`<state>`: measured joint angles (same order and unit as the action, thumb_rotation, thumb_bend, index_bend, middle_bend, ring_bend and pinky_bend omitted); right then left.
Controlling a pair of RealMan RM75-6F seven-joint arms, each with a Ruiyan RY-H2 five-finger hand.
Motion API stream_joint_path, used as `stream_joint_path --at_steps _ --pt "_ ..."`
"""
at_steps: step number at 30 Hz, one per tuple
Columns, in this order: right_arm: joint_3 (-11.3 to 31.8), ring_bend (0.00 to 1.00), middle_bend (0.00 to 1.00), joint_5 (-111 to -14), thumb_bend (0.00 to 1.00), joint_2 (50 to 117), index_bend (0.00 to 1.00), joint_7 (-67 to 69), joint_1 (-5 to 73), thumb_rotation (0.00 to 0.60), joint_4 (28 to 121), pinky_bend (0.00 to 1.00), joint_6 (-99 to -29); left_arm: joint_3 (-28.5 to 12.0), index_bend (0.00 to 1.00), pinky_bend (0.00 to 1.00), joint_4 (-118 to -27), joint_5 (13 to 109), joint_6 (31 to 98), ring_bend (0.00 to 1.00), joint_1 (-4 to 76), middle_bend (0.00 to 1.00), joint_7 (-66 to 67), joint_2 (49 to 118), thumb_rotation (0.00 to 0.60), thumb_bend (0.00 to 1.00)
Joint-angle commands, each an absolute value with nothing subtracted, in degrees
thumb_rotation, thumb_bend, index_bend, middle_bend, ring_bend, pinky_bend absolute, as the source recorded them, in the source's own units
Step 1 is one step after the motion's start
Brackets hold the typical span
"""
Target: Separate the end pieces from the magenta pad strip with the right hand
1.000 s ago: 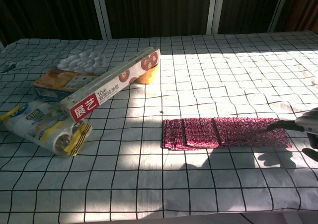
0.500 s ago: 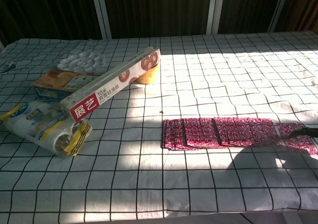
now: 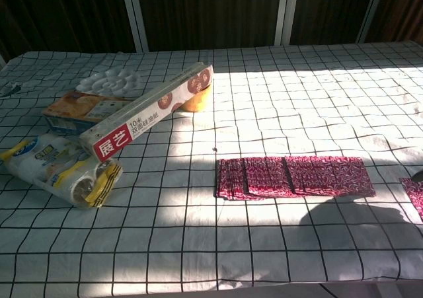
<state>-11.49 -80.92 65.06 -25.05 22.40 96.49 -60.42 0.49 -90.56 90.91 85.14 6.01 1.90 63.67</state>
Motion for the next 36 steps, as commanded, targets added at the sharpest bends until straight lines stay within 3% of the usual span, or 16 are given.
stream_joint_path --at_steps 1,13,36 --pt "-9.5 0.99 1.0 -81.8 0.56 65.3 0.13 -24.5 22.9 0.6 97.1 1.0 -60.7 0.5 0.0 0.06 -90.5 90.9 85.1 0.0 6.0 0.0 1.9 63.7 0.6 0.4" --pt "-5.0 0.99 1.0 -71.0 0.56 70.5 0.15 -33.3 28.5 0.6 98.1 1.0 -51.2 0.4 0.0 0.06 -90.3 90.9 85.8 0.0 5.6 0.0 0.6 63.2 0.6 0.4" --pt "-3.6 0.99 1.0 -58.0 0.56 73.5 0.16 -39.1 30.8 0.6 92.4 1.0 -51.7 0.2 0.0 0.06 -90.4 90.0 84.9 0.0 5.8 0.0 1.3 63.3 0.6 0.4"
